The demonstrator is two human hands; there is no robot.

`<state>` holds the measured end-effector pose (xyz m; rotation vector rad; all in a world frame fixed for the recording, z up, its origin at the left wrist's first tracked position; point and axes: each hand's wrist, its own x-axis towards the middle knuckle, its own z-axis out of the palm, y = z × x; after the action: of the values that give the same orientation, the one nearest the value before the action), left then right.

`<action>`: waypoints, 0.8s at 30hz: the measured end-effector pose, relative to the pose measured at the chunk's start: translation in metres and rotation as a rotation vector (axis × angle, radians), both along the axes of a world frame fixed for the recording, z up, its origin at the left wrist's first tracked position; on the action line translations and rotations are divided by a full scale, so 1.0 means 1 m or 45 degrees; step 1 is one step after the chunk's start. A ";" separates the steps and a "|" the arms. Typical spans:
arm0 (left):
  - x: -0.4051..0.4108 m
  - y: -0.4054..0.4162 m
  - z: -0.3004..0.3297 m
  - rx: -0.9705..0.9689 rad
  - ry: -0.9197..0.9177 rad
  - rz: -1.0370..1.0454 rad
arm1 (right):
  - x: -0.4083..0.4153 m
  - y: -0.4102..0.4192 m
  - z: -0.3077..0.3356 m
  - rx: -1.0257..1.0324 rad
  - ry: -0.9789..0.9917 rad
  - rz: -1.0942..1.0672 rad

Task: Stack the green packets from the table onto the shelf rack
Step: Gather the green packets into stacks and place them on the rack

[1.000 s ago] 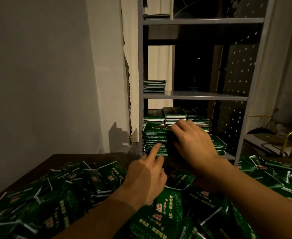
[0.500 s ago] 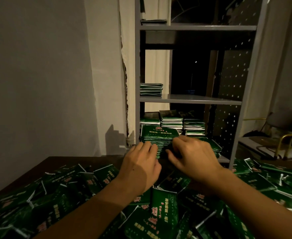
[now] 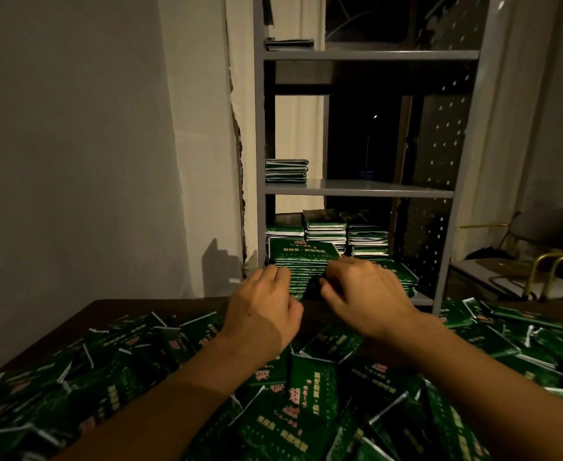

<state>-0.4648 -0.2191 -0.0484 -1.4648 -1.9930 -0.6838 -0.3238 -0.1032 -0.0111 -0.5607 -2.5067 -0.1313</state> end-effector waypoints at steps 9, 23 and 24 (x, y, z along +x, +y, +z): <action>0.055 -0.043 0.001 -0.008 -0.149 -0.099 | 0.078 -0.022 -0.001 -0.267 0.073 -0.066; 0.098 -0.073 -0.064 -0.076 -0.361 -0.164 | 0.149 -0.061 -0.061 -0.677 -0.241 0.044; 0.097 -0.073 -0.067 -0.076 -0.402 -0.147 | 0.149 -0.063 -0.064 -0.655 -0.270 0.038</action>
<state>-0.3683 -0.2926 -0.1151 -1.5975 -2.1908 -0.9635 -0.1749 -0.1661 -0.0746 -0.7415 -2.7590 0.5047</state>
